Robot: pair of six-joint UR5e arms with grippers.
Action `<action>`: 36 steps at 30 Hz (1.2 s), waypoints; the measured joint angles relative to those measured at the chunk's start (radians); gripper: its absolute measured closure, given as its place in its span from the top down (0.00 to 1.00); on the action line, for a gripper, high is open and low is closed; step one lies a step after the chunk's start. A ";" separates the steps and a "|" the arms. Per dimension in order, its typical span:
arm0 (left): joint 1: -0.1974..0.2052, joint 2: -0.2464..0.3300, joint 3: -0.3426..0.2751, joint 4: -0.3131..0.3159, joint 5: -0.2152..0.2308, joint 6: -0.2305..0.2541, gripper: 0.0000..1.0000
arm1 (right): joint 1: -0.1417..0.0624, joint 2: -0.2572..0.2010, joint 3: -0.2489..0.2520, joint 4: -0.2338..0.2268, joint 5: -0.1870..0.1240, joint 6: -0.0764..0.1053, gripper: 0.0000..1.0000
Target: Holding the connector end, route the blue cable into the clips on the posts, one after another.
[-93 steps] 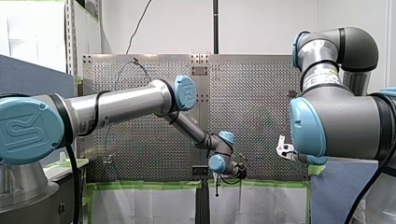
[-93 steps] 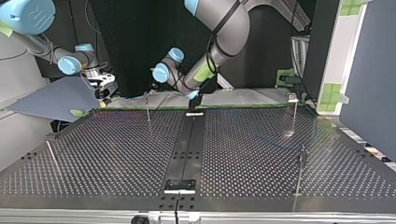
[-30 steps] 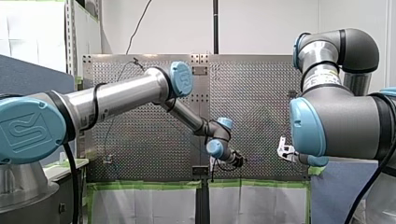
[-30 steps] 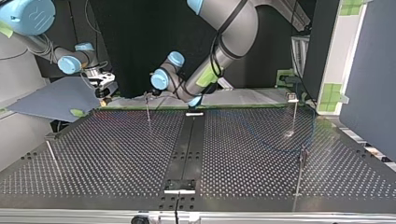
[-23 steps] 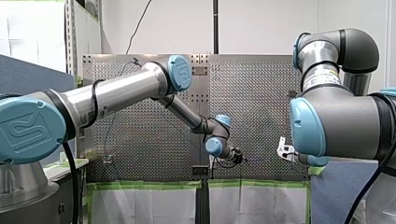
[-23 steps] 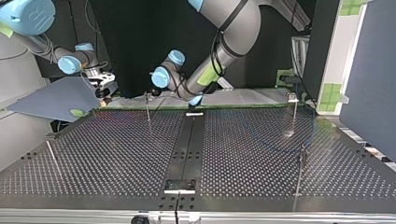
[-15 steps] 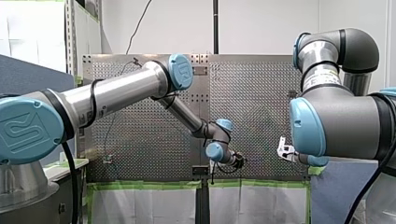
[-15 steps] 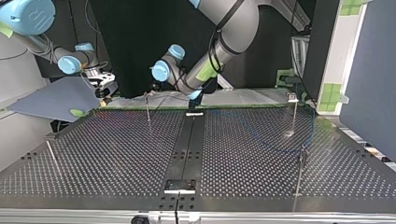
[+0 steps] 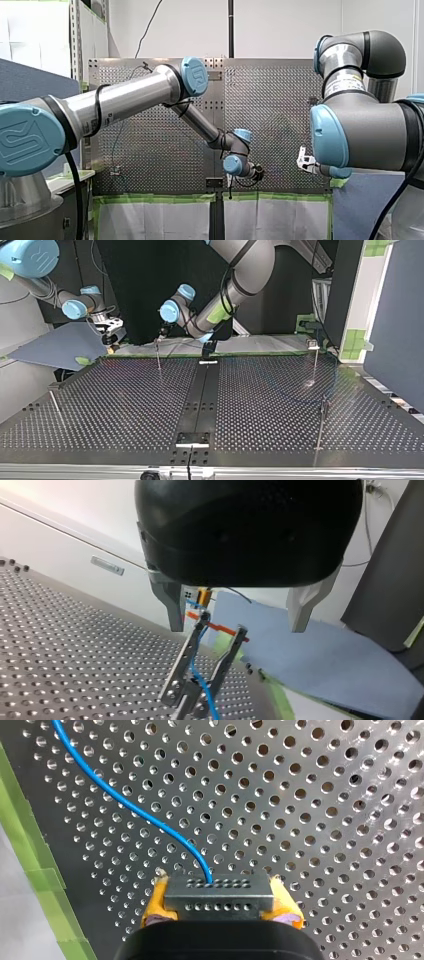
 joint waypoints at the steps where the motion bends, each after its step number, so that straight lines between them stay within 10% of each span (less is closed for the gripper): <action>1: -0.001 0.000 0.000 0.005 -0.006 -0.002 1.00 | 0.000 0.000 0.000 0.000 0.000 0.000 0.00; 36: -0.030 0.001 0.000 0.001 -0.053 -0.048 1.00 | 0.003 0.000 0.000 0.000 0.000 0.006 0.00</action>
